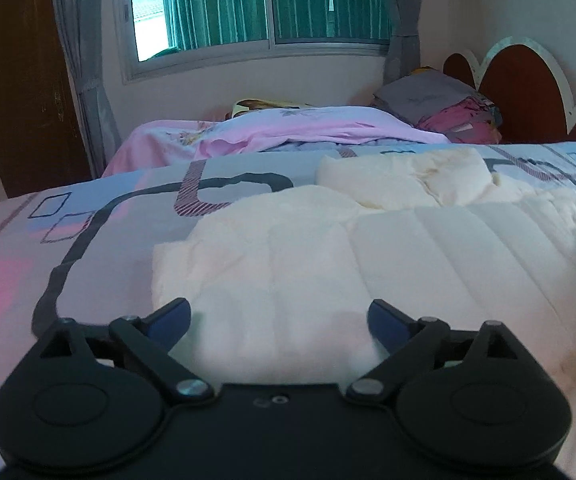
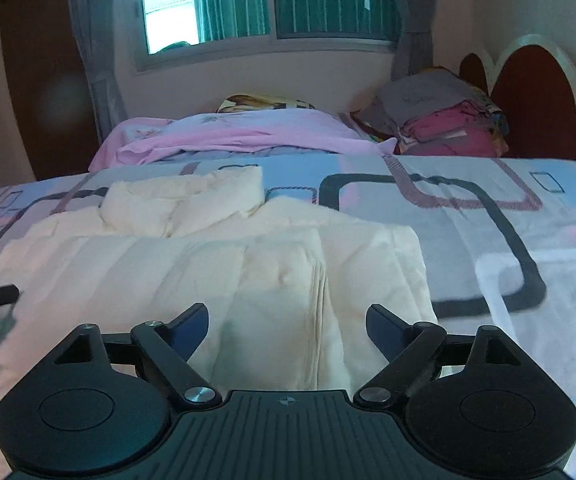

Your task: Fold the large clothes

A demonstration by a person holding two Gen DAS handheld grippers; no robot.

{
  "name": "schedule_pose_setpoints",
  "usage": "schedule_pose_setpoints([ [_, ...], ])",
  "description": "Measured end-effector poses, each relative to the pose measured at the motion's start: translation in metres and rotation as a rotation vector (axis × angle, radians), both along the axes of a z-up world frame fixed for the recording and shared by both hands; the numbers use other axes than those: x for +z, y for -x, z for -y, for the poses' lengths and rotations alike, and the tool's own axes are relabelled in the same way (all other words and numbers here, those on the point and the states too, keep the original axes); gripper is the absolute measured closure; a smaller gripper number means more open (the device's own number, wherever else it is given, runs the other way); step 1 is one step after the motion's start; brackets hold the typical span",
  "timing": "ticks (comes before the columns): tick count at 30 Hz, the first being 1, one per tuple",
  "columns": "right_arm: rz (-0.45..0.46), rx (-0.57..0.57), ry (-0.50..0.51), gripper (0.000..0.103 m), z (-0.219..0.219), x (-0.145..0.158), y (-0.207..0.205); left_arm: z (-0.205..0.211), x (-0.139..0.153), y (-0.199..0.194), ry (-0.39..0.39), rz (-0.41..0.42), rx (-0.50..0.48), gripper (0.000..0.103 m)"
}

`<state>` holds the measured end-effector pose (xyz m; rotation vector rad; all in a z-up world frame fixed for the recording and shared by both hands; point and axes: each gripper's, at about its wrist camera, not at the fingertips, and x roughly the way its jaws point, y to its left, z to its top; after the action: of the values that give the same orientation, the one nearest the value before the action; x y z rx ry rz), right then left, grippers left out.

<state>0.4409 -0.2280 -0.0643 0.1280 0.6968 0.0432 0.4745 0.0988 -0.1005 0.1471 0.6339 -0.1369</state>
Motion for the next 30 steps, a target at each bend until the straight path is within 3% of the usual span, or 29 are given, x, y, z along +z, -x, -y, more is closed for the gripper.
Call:
schedule_pose_setpoints([
  [6, -0.014, -0.004, -0.011, 0.017, 0.001, 0.007, 0.035, -0.004, 0.004, 0.034, -0.017, -0.011, 0.010, 0.007],
  [12, -0.034, -0.032, -0.049, 0.017, 0.023, 0.012, 0.085, -0.033, 0.009, 0.089, -0.026, -0.016, 0.071, 0.007],
  [17, -0.028, -0.026, -0.058, 0.017, 0.042, 0.016, 0.133, -0.055, 0.009, 0.141, -0.042, -0.045, 0.125, 0.021],
  [18, -0.023, -0.032, -0.064, 0.017, 0.047, 0.017, 0.144, -0.061, 0.010, 0.154, -0.029, -0.043, 0.144, 0.028],
  [19, -0.020, -0.043, -0.075, 0.017, 0.053, 0.018, 0.156, -0.067, 0.012, 0.166, -0.008, -0.035, 0.156, 0.053],
  [20, -0.022, -0.057, -0.091, 0.017, 0.060, 0.018, 0.167, -0.074, 0.014, 0.177, 0.034, -0.042, 0.157, 0.071],
  [21, -0.022, -0.073, -0.113, 0.017, 0.067, 0.018, 0.180, -0.082, 0.014, 0.188, 0.088, -0.062, 0.173, 0.098],
  [23, -0.030, -0.101, -0.154, 0.017, 0.082, 0.015, 0.208, -0.094, 0.017, 0.209, 0.152, -0.064, 0.209, 0.093],
  [24, -0.037, -0.110, -0.161, 0.017, 0.087, 0.013, 0.220, -0.097, 0.017, 0.220, 0.163, -0.064, 0.217, 0.083],
  [25, -0.048, -0.115, -0.165, 0.017, 0.092, 0.010, 0.234, -0.098, 0.017, 0.229, 0.165, -0.072, 0.232, 0.053],
  [26, -0.059, -0.118, -0.168, 0.017, 0.096, 0.008, 0.245, -0.100, 0.018, 0.239, 0.167, -0.076, 0.254, 0.032],
  [27, -0.072, -0.123, -0.172, 0.017, 0.100, 0.004, 0.257, -0.100, 0.018, 0.250, 0.165, -0.065, 0.274, 0.002],
  [30, -0.103, -0.143, -0.200, 0.017, 0.112, -0.006, 0.287, -0.099, 0.018, 0.277, 0.172, -0.054, 0.273, 0.001],
])
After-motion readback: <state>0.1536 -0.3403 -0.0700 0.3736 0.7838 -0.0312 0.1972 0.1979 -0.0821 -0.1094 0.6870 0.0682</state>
